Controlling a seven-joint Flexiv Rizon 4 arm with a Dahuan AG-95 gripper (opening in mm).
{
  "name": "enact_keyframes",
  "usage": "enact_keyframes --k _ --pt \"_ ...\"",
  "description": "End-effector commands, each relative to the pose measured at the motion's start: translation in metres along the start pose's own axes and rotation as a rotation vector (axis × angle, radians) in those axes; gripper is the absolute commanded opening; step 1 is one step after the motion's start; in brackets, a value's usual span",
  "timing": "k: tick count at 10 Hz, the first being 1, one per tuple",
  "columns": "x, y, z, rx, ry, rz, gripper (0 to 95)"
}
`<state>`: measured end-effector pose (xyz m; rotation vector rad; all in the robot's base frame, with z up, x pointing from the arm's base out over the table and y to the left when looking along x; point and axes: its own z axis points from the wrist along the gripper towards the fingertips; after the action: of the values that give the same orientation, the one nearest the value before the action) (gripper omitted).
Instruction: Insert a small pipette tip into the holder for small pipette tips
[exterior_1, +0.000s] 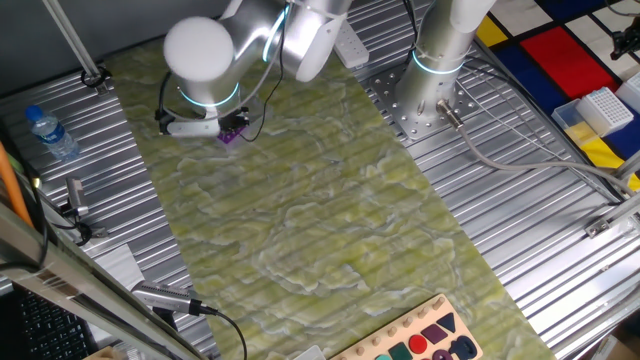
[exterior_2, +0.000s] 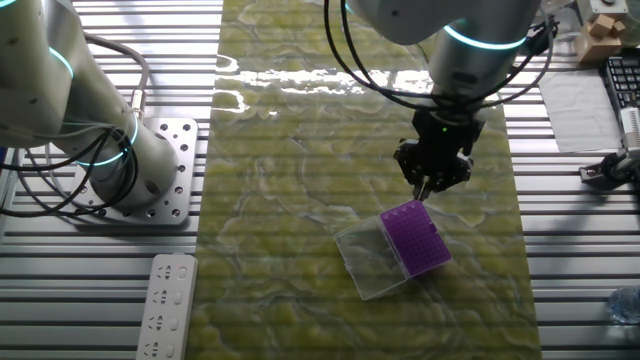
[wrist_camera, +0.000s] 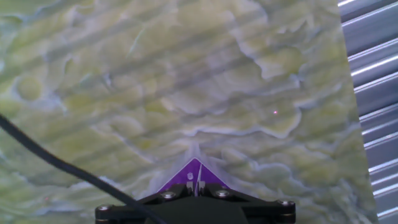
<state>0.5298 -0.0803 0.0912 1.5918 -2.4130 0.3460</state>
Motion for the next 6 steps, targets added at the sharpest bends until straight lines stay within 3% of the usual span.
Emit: enact_keyframes --k 1,6 --pt "-0.0016 -0.0020 0.0008 0.005 0.002 0.015 0.0" --pt "-0.0016 -0.0020 0.0008 0.019 -0.003 0.015 0.0"
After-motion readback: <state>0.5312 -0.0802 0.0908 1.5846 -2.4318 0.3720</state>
